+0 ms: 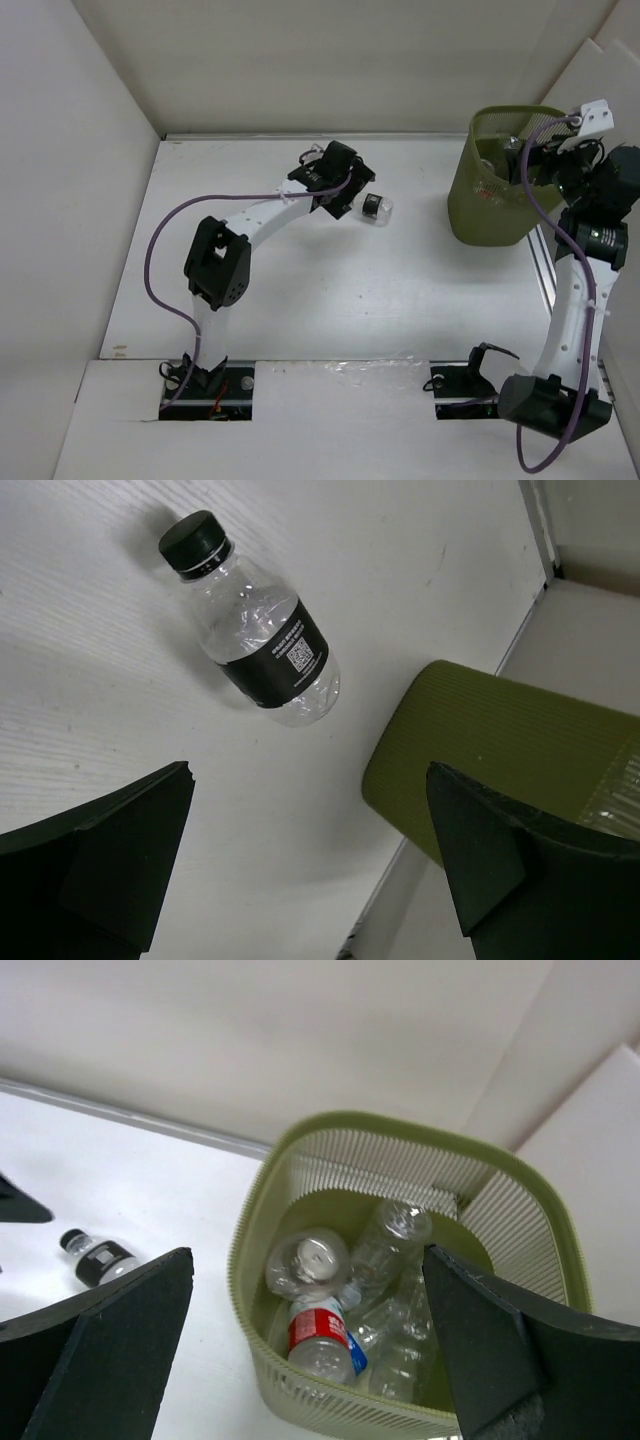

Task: Put the plastic bottles in the bin

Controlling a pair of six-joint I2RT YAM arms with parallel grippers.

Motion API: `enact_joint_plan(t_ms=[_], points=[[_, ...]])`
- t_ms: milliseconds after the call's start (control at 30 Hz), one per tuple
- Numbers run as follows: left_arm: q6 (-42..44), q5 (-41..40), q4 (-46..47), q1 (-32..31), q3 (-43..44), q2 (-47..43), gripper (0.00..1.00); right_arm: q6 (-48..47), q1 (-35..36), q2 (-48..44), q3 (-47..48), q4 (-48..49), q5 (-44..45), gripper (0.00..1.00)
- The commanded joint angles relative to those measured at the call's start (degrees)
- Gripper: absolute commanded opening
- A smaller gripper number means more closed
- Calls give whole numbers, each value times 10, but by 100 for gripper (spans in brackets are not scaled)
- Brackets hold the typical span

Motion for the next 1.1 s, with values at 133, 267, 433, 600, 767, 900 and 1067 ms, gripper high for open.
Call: enact_joint_plan(t_ms=[133, 267, 433, 600, 767, 900, 1067], points=[[-161, -6, -64, 2, 96, 78, 100, -18, 32, -52, -42, 12, -50, 100], [-194, 13, -57, 2, 102, 117, 99, -28, 45, -73, -48, 5, -56, 100], [-206, 24, -57, 7, 132, 167, 99, -67, 45, -79, -35, -35, -55, 100], [-218, 17, -69, 13, 161, 203, 100, -67, 61, -90, -35, -28, -66, 100], [-218, 23, -76, 18, 175, 223, 94, -67, 61, -102, -35, -23, -71, 100], [-207, 23, -76, 25, 155, 223, 69, -67, 66, -102, -41, -18, -82, 100], [-194, 51, -17, 44, 67, 201, 20, -56, 71, -102, -55, 8, -120, 100]])
